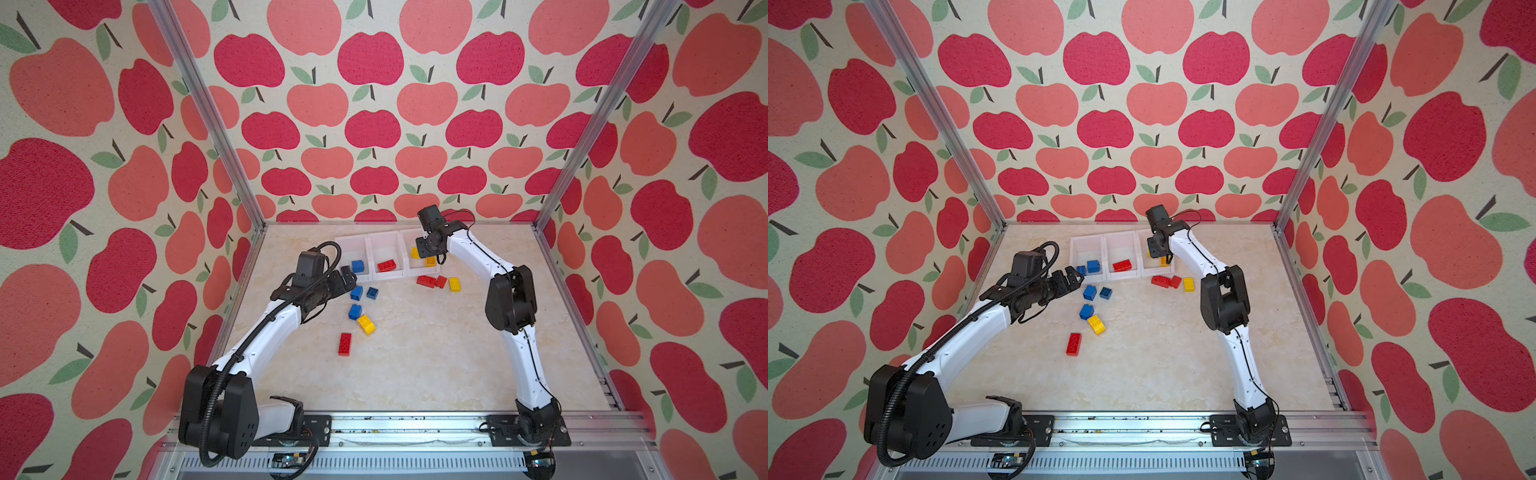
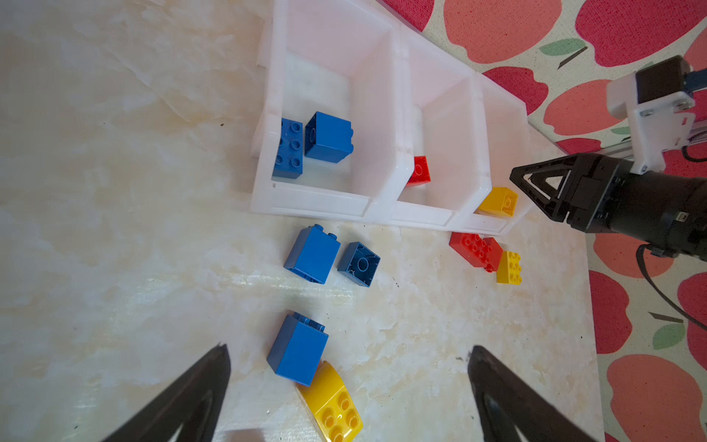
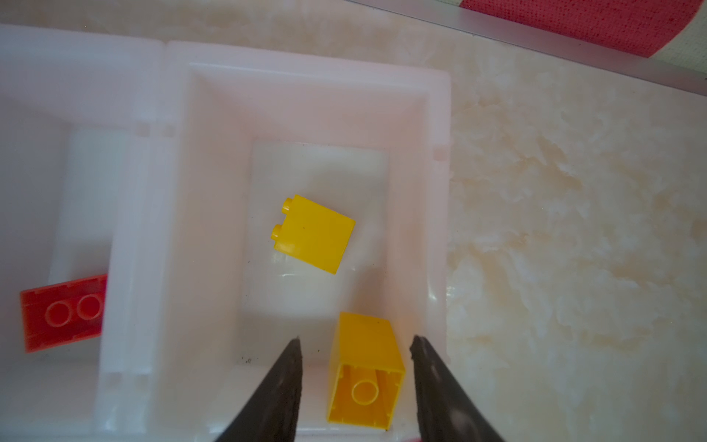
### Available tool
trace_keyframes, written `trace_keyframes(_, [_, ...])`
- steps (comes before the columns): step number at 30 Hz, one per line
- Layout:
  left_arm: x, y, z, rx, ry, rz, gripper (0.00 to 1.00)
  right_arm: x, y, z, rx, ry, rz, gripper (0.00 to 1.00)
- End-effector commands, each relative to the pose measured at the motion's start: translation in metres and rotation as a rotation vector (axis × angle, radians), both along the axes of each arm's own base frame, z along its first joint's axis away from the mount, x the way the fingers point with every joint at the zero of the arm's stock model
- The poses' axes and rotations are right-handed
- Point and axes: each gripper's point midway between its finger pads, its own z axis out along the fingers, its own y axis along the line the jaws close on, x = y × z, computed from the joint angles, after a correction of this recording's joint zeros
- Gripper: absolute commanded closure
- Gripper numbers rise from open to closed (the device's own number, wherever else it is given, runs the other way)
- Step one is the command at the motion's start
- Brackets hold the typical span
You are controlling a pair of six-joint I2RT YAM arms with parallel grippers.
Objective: Sort the legos into containers by color
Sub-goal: Place the lego in the container.
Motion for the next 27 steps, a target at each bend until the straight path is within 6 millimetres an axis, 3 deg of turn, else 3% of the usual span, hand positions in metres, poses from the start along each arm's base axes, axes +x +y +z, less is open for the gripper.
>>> trace_keyframes(1, [-0.002,0.003,0.008,-0.002,-0.005,0.015,0.01,0.002,-0.003,0.004,-0.006,0.003,-0.004,0.48])
trace_keyframes(12, [-0.002,0.001,0.007,-0.002,-0.004,0.012,0.01,-0.013,-0.005,0.031,0.032,-0.016,-0.006,0.41])
trace_keyframes(19, [0.000,-0.003,0.005,-0.005,-0.001,0.006,0.01,-0.043,-0.016,0.053,0.069,-0.030,-0.008,0.34])
trace_keyframes(27, [0.001,-0.009,0.004,-0.006,-0.001,-0.010,0.01,-0.083,-0.046,0.054,0.081,-0.006,-0.030,0.33])
